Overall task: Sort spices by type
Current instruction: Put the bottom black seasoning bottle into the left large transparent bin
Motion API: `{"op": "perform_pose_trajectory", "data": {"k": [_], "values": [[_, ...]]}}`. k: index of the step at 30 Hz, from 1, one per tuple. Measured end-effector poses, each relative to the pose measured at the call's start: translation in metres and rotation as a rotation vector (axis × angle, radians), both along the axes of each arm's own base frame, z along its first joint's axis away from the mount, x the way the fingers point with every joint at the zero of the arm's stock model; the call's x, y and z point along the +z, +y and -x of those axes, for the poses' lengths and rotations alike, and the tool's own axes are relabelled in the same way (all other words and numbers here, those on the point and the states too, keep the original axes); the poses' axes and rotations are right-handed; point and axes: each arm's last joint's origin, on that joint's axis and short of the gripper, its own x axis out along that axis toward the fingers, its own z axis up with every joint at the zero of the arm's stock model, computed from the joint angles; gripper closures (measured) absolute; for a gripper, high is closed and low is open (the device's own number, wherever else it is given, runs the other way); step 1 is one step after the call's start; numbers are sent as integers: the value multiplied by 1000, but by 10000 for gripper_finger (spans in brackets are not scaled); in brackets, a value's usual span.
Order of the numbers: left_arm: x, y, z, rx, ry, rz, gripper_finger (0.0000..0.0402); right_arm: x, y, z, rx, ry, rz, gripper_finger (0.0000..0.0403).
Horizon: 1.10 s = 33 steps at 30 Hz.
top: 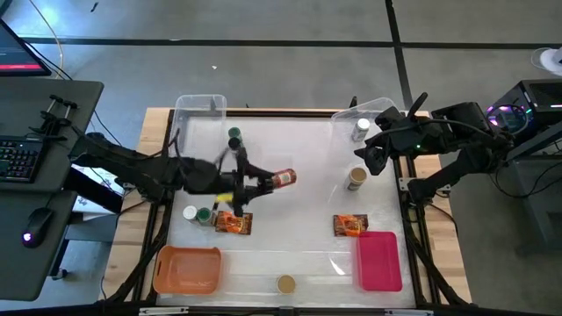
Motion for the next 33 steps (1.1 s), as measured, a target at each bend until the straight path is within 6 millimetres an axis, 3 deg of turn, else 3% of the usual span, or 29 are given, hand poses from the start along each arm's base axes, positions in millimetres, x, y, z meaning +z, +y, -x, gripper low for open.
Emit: {"op": "perform_pose_trajectory", "data": {"k": [4,7,14,18,20,21,27,33], "values": [[-12,-13,8,-120,178,-418,234,0,0,0,-9,-3,-7,163],[-21,-23,11,-212,262,-594,234,0,0,0,-9,-3,-7,163],[-42,-54,5,-335,326,-816,234,0,0,0,-30,-11,-25,163],[-41,-54,0,-289,301,-808,234,0,0,0,-41,-15,-35,163],[-38,-51,-2,-222,263,-674,234,0,0,0,-42,-15,-36,163],[-36,-49,-3,-158,230,-526,234,0,0,0,-44,-15,-37,163],[-16,-7,-5,275,-49,570,234,0,0,0,-59,-21,-50,163],[-13,19,-9,454,-169,1453,233,0,0,0,-63,-23,-53,163]]}}
